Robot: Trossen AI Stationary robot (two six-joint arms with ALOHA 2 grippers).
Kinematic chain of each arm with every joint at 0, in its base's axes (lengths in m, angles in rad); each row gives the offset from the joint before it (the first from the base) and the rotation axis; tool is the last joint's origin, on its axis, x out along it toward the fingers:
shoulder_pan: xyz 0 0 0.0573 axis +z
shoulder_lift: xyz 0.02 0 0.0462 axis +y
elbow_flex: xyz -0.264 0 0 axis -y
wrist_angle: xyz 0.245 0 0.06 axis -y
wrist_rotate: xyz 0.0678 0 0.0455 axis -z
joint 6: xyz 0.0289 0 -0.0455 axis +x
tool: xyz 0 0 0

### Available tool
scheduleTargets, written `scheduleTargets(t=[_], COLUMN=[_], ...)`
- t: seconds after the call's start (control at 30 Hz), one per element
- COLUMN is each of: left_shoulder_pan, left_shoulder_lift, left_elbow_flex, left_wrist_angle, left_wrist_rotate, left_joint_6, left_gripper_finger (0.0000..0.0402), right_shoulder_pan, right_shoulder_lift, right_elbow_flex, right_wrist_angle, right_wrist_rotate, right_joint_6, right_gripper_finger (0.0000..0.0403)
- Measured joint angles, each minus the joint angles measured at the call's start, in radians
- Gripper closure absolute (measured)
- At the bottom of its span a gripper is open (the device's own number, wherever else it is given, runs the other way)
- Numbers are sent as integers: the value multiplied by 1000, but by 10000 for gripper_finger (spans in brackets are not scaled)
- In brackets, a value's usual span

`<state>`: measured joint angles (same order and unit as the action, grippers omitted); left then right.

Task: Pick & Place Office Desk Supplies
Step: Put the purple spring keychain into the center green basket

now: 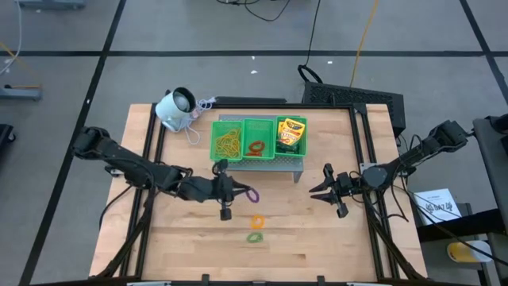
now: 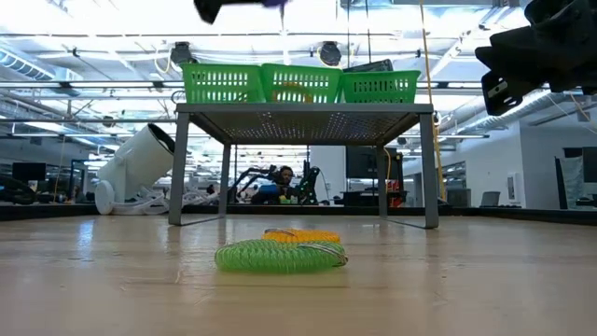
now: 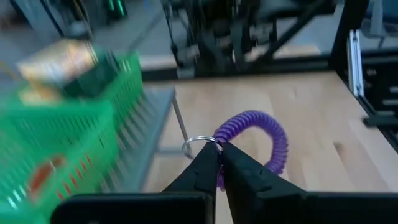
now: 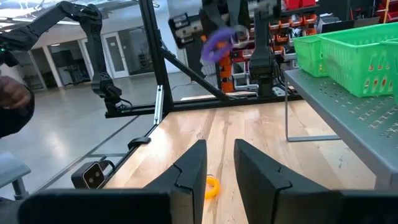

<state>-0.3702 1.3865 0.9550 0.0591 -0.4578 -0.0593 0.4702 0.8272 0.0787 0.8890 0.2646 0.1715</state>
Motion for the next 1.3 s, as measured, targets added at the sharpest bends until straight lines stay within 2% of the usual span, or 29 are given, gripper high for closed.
scheduleTargets(t=[0.2, 0.33, 0.6, 0.87, 1.3], left_shoulder_pan=[28, 72, 177, 283, 401], left_shoulder_lift=[-1, -1, -1, -1, -1], left_elbow_flex=[0, 0, 0, 0, 0], left_wrist_angle=[143, 198, 235, 219, 204], left_wrist_rotate=[-16, -17, -17, -17, -58], left_joint_6=[228, 284, 316, 319, 230], left_gripper_finger=[383, 396, 375, 396, 373], right_shoulder_pan=[0, 0, 0, 0, 0], right_shoulder_lift=[0, 0, 0, 0, 0], right_elbow_flex=[0, 0, 0, 0, 0], right_wrist_angle=[0, 0, -1, -1, -2], right_wrist_rotate=[0, 0, 0, 0, -3], right_joint_6=[0, 0, 0, 0, 0], right_gripper_finger=[332, 332, 332, 332, 332])
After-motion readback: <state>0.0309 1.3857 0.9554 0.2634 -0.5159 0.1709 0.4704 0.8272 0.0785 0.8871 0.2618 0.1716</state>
